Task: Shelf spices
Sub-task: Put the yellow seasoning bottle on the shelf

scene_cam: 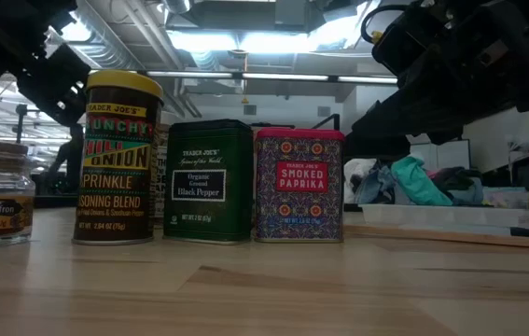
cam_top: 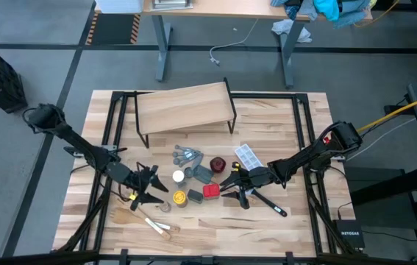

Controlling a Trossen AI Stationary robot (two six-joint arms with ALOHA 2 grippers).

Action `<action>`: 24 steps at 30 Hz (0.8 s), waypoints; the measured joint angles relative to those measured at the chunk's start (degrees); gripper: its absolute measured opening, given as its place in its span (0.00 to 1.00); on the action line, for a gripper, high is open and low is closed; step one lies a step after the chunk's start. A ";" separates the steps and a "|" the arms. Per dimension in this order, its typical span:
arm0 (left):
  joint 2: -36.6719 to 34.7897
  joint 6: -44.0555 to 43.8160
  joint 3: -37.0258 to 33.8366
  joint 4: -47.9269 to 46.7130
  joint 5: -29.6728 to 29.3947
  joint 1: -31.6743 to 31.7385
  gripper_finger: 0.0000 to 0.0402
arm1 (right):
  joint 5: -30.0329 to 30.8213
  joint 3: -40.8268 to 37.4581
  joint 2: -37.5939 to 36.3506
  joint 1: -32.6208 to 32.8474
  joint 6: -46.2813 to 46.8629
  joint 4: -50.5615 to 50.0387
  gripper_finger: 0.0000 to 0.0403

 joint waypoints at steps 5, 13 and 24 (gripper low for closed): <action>4.03 -1.33 2.82 0.04 -0.70 -1.93 0.51 | 0.00 0.00 0.00 -0.01 0.04 0.00 0.55; 7.80 4.36 6.69 0.07 -5.93 -5.16 0.46 | 0.00 0.00 0.00 -0.01 0.04 -0.12 0.55; 7.84 5.29 6.92 -1.48 -18.46 -10.48 0.38 | 0.00 0.00 0.00 -0.01 0.02 -0.17 0.55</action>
